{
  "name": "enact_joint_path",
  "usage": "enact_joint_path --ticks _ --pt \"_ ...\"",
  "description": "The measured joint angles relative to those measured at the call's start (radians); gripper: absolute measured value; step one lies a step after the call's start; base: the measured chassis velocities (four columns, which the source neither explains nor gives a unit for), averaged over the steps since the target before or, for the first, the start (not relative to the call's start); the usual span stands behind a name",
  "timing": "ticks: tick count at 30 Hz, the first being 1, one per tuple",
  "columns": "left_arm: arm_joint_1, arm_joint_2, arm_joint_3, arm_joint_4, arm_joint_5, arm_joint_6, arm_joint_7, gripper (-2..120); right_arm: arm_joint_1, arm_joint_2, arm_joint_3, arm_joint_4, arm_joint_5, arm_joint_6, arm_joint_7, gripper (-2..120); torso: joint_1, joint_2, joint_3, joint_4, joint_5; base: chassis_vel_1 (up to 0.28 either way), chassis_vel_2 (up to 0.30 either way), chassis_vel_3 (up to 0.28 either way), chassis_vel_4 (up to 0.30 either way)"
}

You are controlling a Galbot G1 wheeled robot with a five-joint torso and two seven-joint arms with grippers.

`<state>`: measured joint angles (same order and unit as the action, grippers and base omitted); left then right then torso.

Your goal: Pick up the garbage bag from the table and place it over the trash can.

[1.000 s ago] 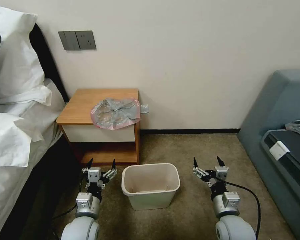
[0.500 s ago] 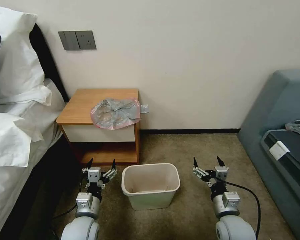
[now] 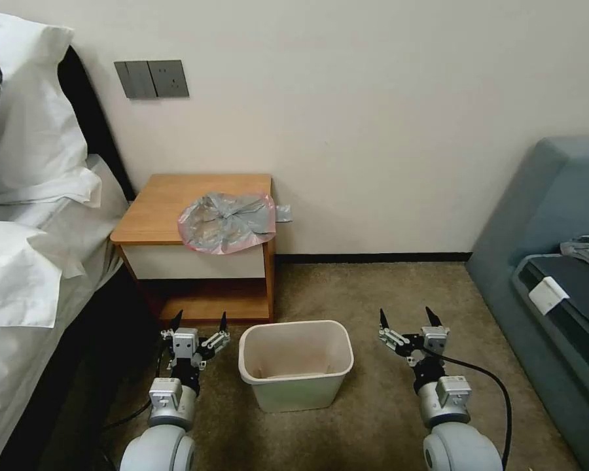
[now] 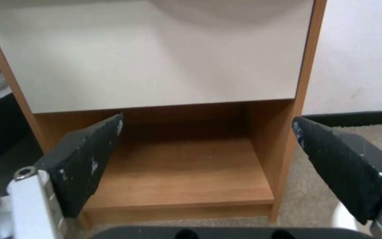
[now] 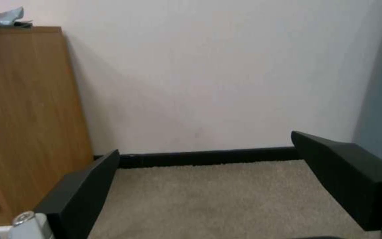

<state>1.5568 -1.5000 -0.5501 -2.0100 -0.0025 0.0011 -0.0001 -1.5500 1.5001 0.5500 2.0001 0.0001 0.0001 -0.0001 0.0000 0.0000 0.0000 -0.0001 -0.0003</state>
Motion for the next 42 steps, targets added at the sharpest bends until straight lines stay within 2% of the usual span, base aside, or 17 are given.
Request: enact_joint_path --ticks 5,6,7,8,9,10,12,15,16,18,21,23,26,27,33,40,42 --pt "0.049 0.001 0.0 -0.092 -0.022 0.008 0.0 100 -0.003 0.0 0.001 0.006 0.0 -0.001 0.0 100 0.0 0.0 0.0 0.0005 0.0008 0.0 0.0 0.0 0.0" --pt "0.055 0.001 0.0 -0.102 -0.025 0.009 0.0 100 -0.016 0.002 0.003 0.034 0.003 -0.008 -0.003 100 0.0 0.0 0.0 0.0001 0.0004 0.0 0.0 0.0 0.0" --pt "0.067 0.001 0.0 -0.123 -0.031 0.011 0.0 100 -0.022 0.003 0.004 0.048 0.004 -0.01 -0.004 100 0.0 0.0 0.0 -0.0004 -0.0017 0.0 0.0 0.0 0.0" --pt "0.083 0.002 0.0 -0.156 -0.041 0.014 0.0 100 -0.025 0.004 0.005 0.056 0.005 -0.012 -0.004 100 0.0 0.0 0.0 0.0001 0.0001 0.0 0.0 0.0 0.0" --pt "0.083 0.002 0.0 -0.156 -0.041 0.014 0.0 100 -0.025 0.004 0.005 0.056 0.005 -0.012 -0.004 100 0.0 0.0 0.0 0.0001 0.0001 0.0 0.0 0.0 0.0" --pt "0.1 0.003 -0.001 -0.185 -0.05 0.017 0.0 100 -0.036 0.005 0.006 0.075 0.009 -0.018 -0.007 100 0.0 0.0 0.0 0.0 0.0013 0.0 0.0 0.0 0.0" --pt "0.12 0.003 -0.001 -0.222 -0.061 0.022 0.0 100 -0.051 0.008 0.009 0.109 0.016 -0.026 -0.012 100 0.0 0.0 0.0 0.0002 0.0002 0.0 0.0 0.0 0.0" --pt "0.178 0.006 -0.001 -0.328 -0.094 0.033 0.0 100 -0.102 0.017 0.02 0.216 0.038 -0.055 -0.03 100 0.0 0.0 0.0 0.0 0.0004 0.0 0.0 0.0 0.0" --pt "0.178 0.006 -0.001 -0.328 -0.094 0.033 0.0 100 -0.102 0.017 0.02 0.216 0.038 -0.055 -0.03 100 0.0 0.0 0.0 0.0 0.0004 0.0 0.0 0.0 0.0" --pt "0.225 0.008 -0.002 -0.416 -0.121 0.044 0.0 100 -0.147 0.026 0.03 0.311 0.057 -0.081 -0.045 100 0.0 0.0 0.0 0.0001 0.0004 0.0 0.0 0.0 0.0" --pt "0.234 0.009 -0.003 -0.431 -0.126 0.045 0.0 100 -0.155 0.027 0.032 0.327 0.061 -0.085 -0.048 100 0.0 0.0 0.0 0.0001 0.0003 0.0 0.0 0.0 0.0" --pt "0.29 0.026 -0.009 -0.497 -0.143 0.07 -0.004 100 -0.194 0.032 0.037 0.404 0.084 -0.109 -0.06 100 0.0 0.0 0.0 0.0002 0.0008 0.0 0.0 0.0 0.0" --pt "0.296 0.034 -0.013 -0.502 -0.142 0.074 -0.007 100 -0.202 0.031 0.036 0.418 0.095 -0.115 -0.063 100 0.0 0.0 0.0 0.0 -0.0008 0.0 0.0 0.0 0.0" --pt "0.298 0.038 -0.015 -0.502 -0.141 0.074 -0.009 100 -0.202 0.028 0.034 0.417 0.099 -0.118 -0.064 100 0.0 0.0 0.0 0.0 0.0006 0.0 0.0 0.0 0.0" --pt "0.302 0.044 -0.021 -0.501 -0.161 0.05 -0.018 100 -0.19 0.008 0.026 0.396 0.139 -0.128 -0.047 100 0.0 0.0 0.0 0.0002 0.0002 0.0 0.0 0.0 0.0" --pt "0.295 0.057 -0.027 -0.496 -0.189 0.045 -0.023 100 -0.153 -0.05 0.024 0.362 0.28 -0.158 -0.003 100 0.0 0.0 0.0 0.0 0.0003 0.0 0.0 0.0 0.0" --pt "0.289 0.079 -0.025 -0.495 -0.222 0.071 -0.024 100 -0.106 -0.08 0.026 0.326 0.36 -0.162 0.008 100 0.0 0.0 0.0 0.0001 0.0003 0.0 0.0 0.0 0.0"
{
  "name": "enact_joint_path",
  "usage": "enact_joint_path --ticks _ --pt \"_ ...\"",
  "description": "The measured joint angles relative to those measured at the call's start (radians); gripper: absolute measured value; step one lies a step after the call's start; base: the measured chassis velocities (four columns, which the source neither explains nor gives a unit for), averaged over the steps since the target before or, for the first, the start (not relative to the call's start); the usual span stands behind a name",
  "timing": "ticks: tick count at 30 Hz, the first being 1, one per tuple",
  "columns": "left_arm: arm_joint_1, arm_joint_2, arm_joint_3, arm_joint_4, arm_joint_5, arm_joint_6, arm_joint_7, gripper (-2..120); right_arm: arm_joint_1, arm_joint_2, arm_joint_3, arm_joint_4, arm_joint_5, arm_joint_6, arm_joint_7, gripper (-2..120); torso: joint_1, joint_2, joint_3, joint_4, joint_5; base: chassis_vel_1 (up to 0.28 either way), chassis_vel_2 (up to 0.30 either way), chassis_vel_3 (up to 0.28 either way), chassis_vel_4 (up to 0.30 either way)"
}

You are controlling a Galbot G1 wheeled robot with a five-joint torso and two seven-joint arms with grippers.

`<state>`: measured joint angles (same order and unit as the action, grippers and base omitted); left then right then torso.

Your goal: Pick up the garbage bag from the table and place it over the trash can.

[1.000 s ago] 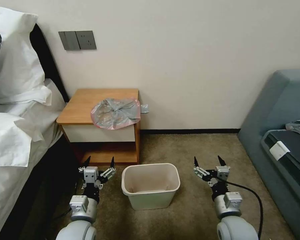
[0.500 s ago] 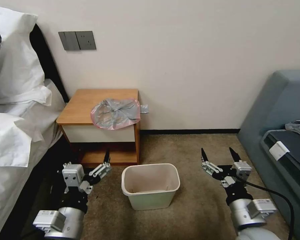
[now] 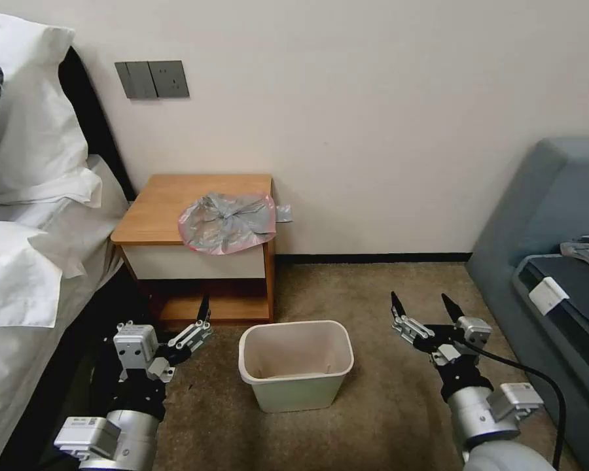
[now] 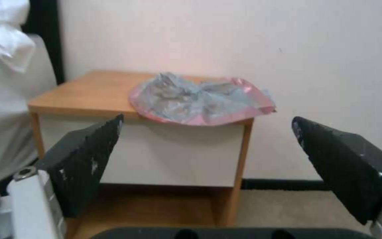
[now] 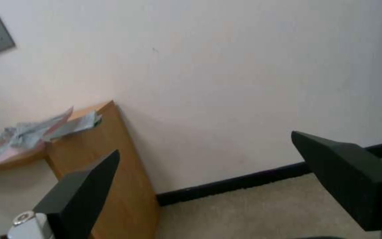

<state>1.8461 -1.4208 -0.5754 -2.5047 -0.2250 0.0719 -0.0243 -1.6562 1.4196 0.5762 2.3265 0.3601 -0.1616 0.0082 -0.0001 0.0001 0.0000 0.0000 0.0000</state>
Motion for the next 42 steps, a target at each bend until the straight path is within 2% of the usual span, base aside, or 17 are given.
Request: enact_joint_path --ticks 4,12,21,26,27,29,30,33,37,41,42 --pt "-0.01 0.021 0.003 0.002 -0.023 0.021 0.001 100 0.087 -0.013 -0.004 -0.072 0.064 -0.002 0.002 100 0.0 0.0 0.0 0.0 0.0002 0.0 0.0 0.0 0.0" --pt "-0.013 0.019 -0.002 0.009 -0.026 0.026 0.001 100 0.227 -0.055 -0.044 -0.195 0.124 -0.023 0.003 100 0.0 0.0 0.0 0.0 0.0 0.0 0.0 0.0 0.0" --pt "0.006 -0.002 -0.01 0.006 -0.019 0.029 -0.003 100 0.383 -0.094 -0.107 -0.308 0.306 -0.058 0.011 100 0.0 0.0 0.0 0.0 0.0 0.0 0.0 0.0 0.0" --pt "0.02 -0.016 -0.014 0.006 -0.015 0.029 -0.006 100 0.528 -0.121 -0.175 -0.396 0.501 -0.086 0.017 100 0.0 0.0 0.0 0.0001 -0.0001 0.0 0.0 0.0 0.0" --pt "0.02 -0.016 -0.014 0.006 -0.015 0.029 -0.006 100 0.528 -0.121 -0.175 -0.396 0.501 -0.086 0.017 100 0.0 0.0 0.0 0.0001 -0.0001 0.0 0.0 0.0 0.0" --pt "0.021 -0.021 -0.014 0.005 -0.009 0.028 -0.006 100 0.594 -0.123 -0.215 -0.434 0.62 -0.112 0.028 100 0.0 0.0 0.0 0.0001 -0.0002 0.0 0.0 0.0 0.0" --pt "0.021 -0.021 -0.014 0.005 -0.009 0.028 -0.006 100 0.594 -0.123 -0.215 -0.434 0.62 -0.112 0.028 100 0.0 0.0 0.0 0.0001 -0.0002 0.0 0.0 0.0 0.0" --pt "0.02 -0.024 -0.018 0.005 -0.005 0.028 -0.005 100 0.671 -0.107 -0.267 -0.503 0.741 -0.143 0.041 100 0.0 0.0 0.0 0.0 -0.0003 0.0 0.0 0.0 0.0" --pt "0.017 -0.025 -0.033 0.005 -0.005 0.027 -0.004 100 0.718 -0.087 -0.294 -0.555 0.797 -0.153 0.041 100 0.0 0.0 0.0 0.0 -0.0001 0.0 0.0 0.0 0.0" --pt "0.024 -0.025 -0.051 0.004 -0.008 0.027 -0.002 100 0.81 -0.044 -0.324 -0.64 0.961 -0.182 0.034 100 0.0 0.0 0.0 0.0001 -0.0002 0.0 0.0 0.0 0.0" --pt "0.024 -0.025 -0.051 0.004 -0.008 0.027 -0.002 100 0.81 -0.044 -0.324 -0.64 0.961 -0.182 0.034 100 0.0 0.0 0.0 0.0001 -0.0002 0.0 0.0 0.0 0.0"
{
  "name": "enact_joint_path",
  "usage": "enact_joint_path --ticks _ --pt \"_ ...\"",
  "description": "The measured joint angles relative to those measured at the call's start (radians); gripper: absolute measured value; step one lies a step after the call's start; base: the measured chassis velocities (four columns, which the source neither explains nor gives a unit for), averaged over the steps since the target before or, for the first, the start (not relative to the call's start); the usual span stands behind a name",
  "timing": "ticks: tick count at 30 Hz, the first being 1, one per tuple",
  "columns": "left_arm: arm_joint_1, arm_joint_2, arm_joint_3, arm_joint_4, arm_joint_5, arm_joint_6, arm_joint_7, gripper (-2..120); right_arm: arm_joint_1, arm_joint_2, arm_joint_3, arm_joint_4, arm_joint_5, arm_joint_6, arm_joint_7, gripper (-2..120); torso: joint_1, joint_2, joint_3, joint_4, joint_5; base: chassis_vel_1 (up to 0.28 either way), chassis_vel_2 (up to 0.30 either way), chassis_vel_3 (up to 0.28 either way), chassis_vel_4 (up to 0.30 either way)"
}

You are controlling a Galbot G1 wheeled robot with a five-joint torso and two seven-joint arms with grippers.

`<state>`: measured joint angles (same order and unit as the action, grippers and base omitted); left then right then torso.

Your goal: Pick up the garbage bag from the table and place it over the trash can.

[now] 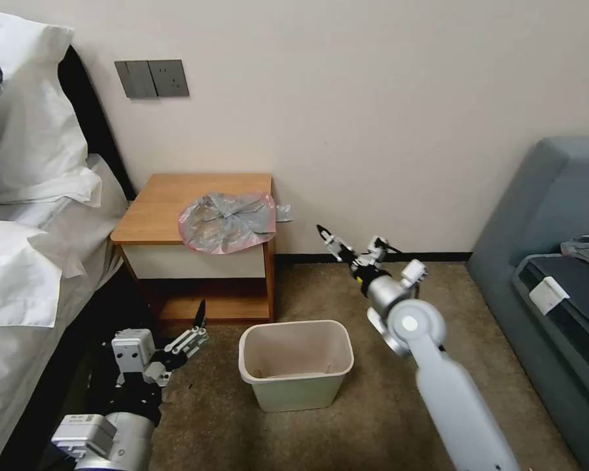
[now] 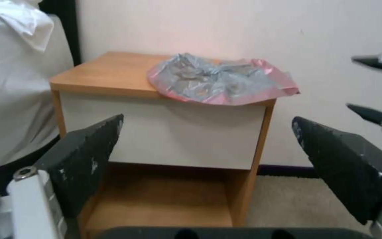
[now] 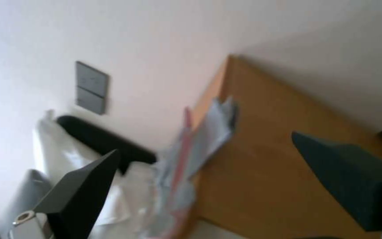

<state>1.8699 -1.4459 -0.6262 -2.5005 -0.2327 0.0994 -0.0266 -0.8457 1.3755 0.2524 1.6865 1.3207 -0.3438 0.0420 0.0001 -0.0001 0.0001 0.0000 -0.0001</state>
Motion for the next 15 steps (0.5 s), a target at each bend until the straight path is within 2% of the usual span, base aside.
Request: enact_joint_path --ticks 5,15 --pt "0.005 -0.015 0.0 0.0 0.005 -0.001 0.001 100 0.087 0.028 -0.009 -0.095 0.159 -0.039 -0.029 100 0.0 0.0 0.0 0.0 0.0 0.0 0.0 0.0 0.0" --pt "0.003 -0.034 0.007 0.0 0.027 -0.005 0.009 100 0.166 0.063 -0.021 -0.258 0.215 -0.072 -0.076 100 0.0 0.0 0.0 -0.0001 0.0 0.0 0.0 0.0 0.0"
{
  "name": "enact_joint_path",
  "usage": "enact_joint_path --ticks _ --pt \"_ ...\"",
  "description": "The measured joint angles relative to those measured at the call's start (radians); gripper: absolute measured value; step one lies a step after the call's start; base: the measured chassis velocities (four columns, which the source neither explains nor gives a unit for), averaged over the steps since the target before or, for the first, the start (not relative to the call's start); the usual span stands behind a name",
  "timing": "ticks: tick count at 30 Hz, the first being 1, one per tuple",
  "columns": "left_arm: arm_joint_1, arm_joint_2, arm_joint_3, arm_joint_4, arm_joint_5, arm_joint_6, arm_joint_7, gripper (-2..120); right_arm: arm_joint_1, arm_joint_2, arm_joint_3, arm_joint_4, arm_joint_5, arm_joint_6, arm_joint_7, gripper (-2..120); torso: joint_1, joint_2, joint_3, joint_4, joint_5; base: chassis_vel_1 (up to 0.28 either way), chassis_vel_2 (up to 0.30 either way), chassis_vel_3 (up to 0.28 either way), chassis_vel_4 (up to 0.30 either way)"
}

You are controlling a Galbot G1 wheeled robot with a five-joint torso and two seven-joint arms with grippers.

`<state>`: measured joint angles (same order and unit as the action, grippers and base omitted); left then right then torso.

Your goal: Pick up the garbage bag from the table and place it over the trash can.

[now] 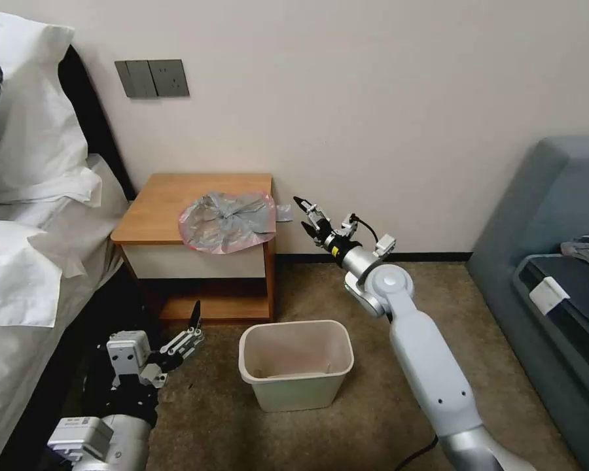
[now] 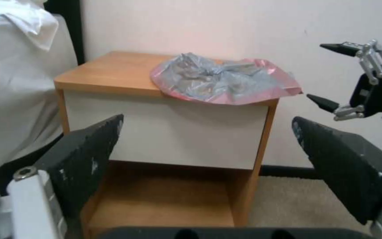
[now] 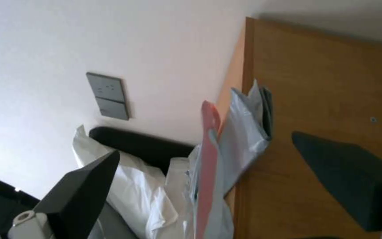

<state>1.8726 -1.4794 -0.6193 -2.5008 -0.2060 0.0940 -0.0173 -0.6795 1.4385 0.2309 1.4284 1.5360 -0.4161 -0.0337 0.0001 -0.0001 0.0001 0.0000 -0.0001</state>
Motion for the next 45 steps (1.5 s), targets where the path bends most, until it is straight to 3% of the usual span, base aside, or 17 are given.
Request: enact_joint_path --ticks 10,15,20,23,25,37,45 --pt "0.006 -0.021 0.004 0.0 0.02 -0.008 0.004 100 0.043 0.032 -0.024 -0.083 0.01 -0.004 -0.016 100 0.0 0.0 0.0 0.0 0.0 0.0 0.0 0.0 0.0" --pt "0.01 -0.023 0.003 0.0 0.023 -0.013 0.005 100 0.062 0.056 -0.024 -0.117 0.036 -0.006 -0.027 78 0.0 0.0 0.0 0.0 0.0 0.0 0.0 0.0 0.0" --pt "0.01 -0.023 0.003 0.0 0.023 -0.014 0.005 100 0.064 0.065 -0.019 -0.13 0.043 -0.006 -0.027 67 0.0 0.0 0.0 0.0 0.0 0.0 0.0 0.0 0.0" --pt "0.012 -0.021 0.003 0.001 0.023 -0.015 0.004 100 0.064 0.07 -0.019 -0.133 0.043 -0.006 -0.029 48 0.0 0.0 0.0 0.0 0.0 0.0 0.0 0.0 0.0" --pt "0.012 -0.021 0.003 0.001 0.023 -0.015 0.004 100 0.064 0.071 -0.018 -0.133 0.043 -0.006 -0.029 46 0.0 0.0 0.0 0.0 0.0 0.0 0.0 0.0 0.0" --pt "0.018 -0.013 0.003 0.001 0.024 -0.029 0.002 100 0.051 0.085 -0.004 -0.132 0.008 0.01 -0.012 0 0.0 0.0 0.0 0.0 0.0001 0.0 0.0 0.0 0.0" --pt "0.019 -0.014 0.011 0.001 0.027 -0.036 0.003 100 0.008 0.071 -0.002 -0.078 -0.01 0.018 0.001 0 0.0 0.0 0.0 0.0002 0.0002 0.0 0.0 0.0 0.0"
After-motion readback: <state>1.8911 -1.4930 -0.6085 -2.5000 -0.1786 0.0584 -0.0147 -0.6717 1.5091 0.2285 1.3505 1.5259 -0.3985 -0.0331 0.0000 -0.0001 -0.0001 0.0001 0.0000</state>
